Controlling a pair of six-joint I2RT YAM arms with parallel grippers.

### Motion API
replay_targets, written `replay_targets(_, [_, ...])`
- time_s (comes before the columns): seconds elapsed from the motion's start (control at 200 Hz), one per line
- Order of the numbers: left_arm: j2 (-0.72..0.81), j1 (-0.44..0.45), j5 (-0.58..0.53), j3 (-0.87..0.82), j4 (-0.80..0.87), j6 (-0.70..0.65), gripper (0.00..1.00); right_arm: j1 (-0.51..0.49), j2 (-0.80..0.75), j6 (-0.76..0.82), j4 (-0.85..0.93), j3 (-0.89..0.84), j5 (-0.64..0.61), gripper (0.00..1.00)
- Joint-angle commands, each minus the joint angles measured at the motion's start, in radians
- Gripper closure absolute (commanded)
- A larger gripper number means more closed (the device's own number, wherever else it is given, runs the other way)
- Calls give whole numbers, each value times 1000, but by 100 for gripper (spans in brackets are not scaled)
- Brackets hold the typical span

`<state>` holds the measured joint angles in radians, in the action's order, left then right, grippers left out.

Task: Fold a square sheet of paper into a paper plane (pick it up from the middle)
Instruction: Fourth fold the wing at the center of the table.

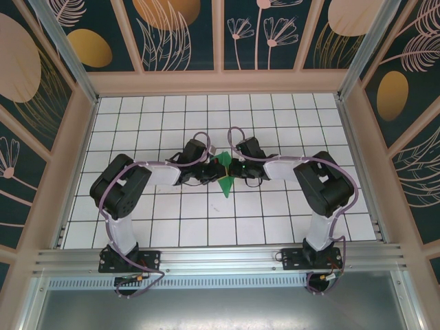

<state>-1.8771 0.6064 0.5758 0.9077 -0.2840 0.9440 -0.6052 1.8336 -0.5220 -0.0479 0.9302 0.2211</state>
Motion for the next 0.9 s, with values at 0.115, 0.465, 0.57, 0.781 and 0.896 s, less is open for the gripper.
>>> replay_targets(0.115, [7,-21,34,-3,44,-100,100,-8,52,51,129,-12,-71,100])
replay_targets(0.465, [23,-46,45,-8,77,-134,100,-7,53,69,134,4,-62,100])
replay_targets(0.57, [32,-52,28,-12,69,-149,100,-8,54,71,132,0,-62,100])
replay_targets(0.781, [-20,-55,16,59,181,-257,100,-9,53,75,137,7,-51,100])
replay_targets(0.896, [-22,-54,38,33,133,-235,100,-8,55,76,133,11,-39,100])
